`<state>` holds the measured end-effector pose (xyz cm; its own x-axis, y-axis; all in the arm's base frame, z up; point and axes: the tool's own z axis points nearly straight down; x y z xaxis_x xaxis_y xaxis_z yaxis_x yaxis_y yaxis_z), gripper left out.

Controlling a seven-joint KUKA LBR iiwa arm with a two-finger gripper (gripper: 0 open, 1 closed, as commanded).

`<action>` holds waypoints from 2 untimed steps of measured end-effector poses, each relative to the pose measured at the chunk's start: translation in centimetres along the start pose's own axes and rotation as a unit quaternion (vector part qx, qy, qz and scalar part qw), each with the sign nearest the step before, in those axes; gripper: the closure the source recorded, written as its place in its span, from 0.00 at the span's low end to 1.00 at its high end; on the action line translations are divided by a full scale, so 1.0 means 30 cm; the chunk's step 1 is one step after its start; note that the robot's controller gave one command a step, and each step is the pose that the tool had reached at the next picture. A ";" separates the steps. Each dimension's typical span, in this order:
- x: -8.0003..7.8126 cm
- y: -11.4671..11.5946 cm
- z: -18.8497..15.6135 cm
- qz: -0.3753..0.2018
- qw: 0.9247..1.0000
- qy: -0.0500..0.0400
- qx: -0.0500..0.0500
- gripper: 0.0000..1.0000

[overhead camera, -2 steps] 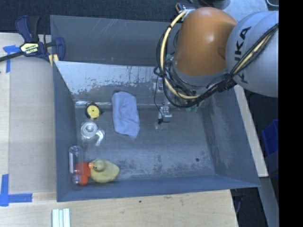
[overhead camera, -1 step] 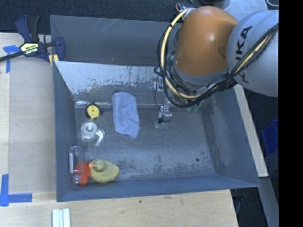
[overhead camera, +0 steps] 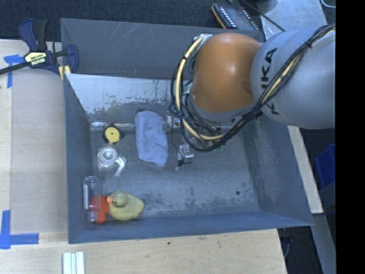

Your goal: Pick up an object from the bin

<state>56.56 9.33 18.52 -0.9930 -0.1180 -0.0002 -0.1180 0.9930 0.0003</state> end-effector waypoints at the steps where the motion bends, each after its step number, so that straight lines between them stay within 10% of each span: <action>1: -0.061 0.256 0.183 0.048 0.999 -0.002 -0.001 0.00; 2: -0.074 0.150 0.208 0.046 0.999 0.001 0.000 0.00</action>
Offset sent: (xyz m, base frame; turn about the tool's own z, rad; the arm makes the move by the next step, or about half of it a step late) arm 0.0180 0.0435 -0.0637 0.0935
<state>58.25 14.07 12.27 -0.9997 -0.0252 0.0013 -0.0252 0.9997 0.0005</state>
